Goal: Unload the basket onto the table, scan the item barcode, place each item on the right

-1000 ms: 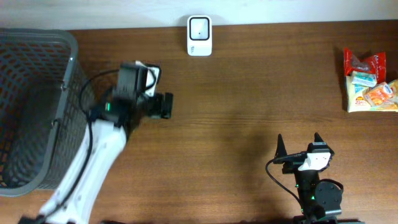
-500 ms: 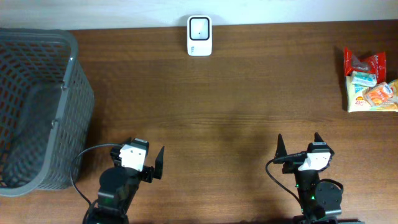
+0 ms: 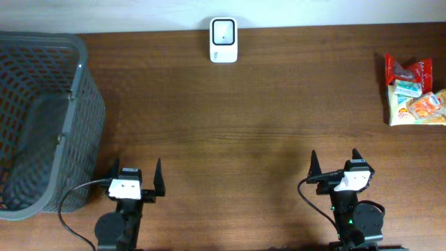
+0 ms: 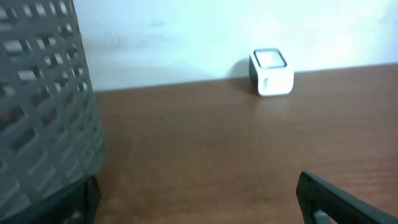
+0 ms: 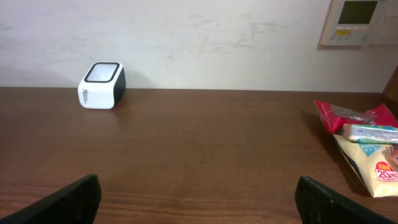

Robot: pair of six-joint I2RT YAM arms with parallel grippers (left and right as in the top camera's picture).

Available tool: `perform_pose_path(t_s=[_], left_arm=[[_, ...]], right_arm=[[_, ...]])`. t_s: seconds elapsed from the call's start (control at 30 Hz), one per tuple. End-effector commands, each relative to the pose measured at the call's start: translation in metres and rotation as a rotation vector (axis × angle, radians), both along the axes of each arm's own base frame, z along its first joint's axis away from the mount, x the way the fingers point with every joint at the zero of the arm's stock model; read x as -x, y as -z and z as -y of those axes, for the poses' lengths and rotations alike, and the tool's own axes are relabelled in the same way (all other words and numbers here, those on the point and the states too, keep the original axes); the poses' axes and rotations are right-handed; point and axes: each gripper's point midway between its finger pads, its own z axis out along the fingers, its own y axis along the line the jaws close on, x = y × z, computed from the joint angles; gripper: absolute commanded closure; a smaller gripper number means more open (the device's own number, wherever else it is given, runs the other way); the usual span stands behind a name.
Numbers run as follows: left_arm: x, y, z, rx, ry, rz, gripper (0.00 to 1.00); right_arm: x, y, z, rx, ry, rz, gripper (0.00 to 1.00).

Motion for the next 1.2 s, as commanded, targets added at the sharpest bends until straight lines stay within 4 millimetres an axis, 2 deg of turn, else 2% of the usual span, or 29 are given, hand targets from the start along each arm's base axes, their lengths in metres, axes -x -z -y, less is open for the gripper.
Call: perform_pose_path(t_s=[0.0,0.4,1.17], left_arm=[[0.001,-0.003,0.001,0.048,0.002,0.017,0.01],[0.001,-0.002,-0.031,0.082,-0.146,0.016,0.01],[0.001,-0.003,-0.029,0.057,-0.133,0.019,0.01]], right_arm=[[0.0,0.003,0.001,-0.001,0.005,-0.005,0.02],[0.0,0.003,0.001,-0.001,0.005,-0.005,0.01],[0.0,0.003,0.001,-0.001,0.005,-0.005,0.02]])
